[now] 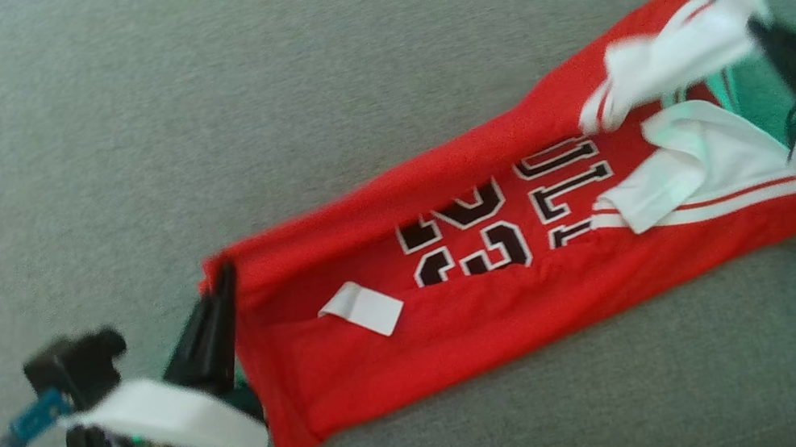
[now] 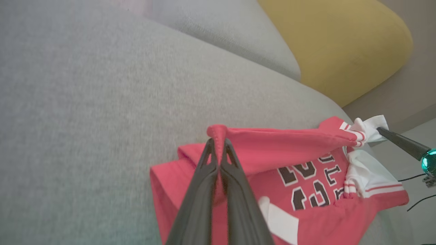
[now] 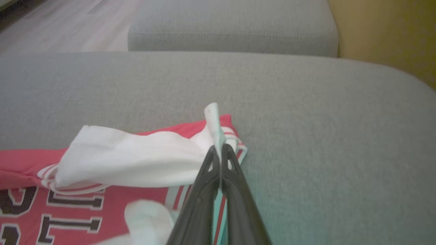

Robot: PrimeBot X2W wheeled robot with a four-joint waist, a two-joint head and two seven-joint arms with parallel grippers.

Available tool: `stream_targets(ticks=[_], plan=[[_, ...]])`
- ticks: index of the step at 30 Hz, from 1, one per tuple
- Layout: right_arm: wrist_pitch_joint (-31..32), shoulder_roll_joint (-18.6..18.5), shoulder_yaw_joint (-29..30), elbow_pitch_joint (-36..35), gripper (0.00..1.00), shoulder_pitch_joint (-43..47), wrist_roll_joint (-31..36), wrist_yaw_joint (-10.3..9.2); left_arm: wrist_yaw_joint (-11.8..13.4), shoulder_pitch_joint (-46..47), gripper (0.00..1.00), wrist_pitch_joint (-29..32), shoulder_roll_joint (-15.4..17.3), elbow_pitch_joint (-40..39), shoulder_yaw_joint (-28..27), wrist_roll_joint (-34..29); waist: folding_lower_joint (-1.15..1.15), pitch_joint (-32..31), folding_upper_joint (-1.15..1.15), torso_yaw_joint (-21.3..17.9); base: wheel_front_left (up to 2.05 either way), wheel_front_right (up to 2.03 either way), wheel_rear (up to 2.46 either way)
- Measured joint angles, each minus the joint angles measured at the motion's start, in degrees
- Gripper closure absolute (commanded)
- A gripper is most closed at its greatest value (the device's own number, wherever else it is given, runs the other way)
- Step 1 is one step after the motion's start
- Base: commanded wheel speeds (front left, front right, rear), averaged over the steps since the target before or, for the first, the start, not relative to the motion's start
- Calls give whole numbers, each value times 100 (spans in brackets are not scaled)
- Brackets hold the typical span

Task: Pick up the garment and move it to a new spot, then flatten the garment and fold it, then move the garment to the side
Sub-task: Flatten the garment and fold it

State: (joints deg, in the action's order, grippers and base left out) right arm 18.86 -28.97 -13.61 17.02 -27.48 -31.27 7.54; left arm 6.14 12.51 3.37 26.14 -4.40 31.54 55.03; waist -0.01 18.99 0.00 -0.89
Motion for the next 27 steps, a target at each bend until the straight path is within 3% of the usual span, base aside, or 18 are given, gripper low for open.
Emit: stream_targets(ticks=[6, 7, 8, 9, 10, 11, 12, 13, 14, 18, 22, 27], plan=[[103, 258, 144, -189, 100, 491, 49, -1, 100, -358, 100, -118, 22, -1, 21, 34, 1, -36, 0, -126, 0, 0, 0], [127, 294, 162, -181, 59, 503, 79, 0, 123, -356, 98, -145, 13, 46, 30, 27, 2, -40, 0, -127, 0, 0, 0], [183, 320, 164, -181, 20, 511, 102, 0, 158, -348, 84, -152, 7, 93, 57, -20, 2, -49, 0, -127, 0, 0, 0], [263, 331, 152, -183, 5, 516, 110, 0, 159, -346, 85, -152, 10, 143, 97, -102, 2, -61, 0, -128, 0, 0, 0], [360, 334, 137, -188, 12, 536, 110, 0, 159, -349, 85, -152, 8, 194, 152, -131, 1, -76, 0, -131, 0, 0, 0], [425, 334, 133, -200, 9, 575, 109, -1, 158, -359, 84, -154, -4, 242, 189, -133, 1, -92, 0, -133, 0, 0, 0], [501, 333, 129, -210, 0, 623, 100, 0, 158, -367, 66, -179, -12, 276, 216, -146, 2, -109, 0, -134, 0, 0, 0], [589, 324, 112, -215, 0, 675, 102, -1, 157, -369, 38, -203, -7, 318, 243, -189, 2, -131, 0, -135, 0, 0, 0], [676, 319, 103, -222, 0, 732, 100, 0, 162, -371, 0, -241, 9, 369, 269, -280, 2, -160, 0, -135, 0, 0, 0], [1074, 259, 138, -408, 0, 959, -81, 0, 322, -621, 0, -456, 32, 416, 383, -557, 1, -291, 0, -137, 0, 0, 0], [1090, 322, 712, -502, 0, 942, 20, -1, 687, -956, 0, -1348, -90, 450, 160, -834, 1, -365, 0, -116, 0, 0, 0], [1157, 886, 1183, -253, 0, 818, 426, 0, 856, -942, 0, -1764, -513, 576, 121, -1614, 1, -310, 0, -19, 0, 0, 0]])
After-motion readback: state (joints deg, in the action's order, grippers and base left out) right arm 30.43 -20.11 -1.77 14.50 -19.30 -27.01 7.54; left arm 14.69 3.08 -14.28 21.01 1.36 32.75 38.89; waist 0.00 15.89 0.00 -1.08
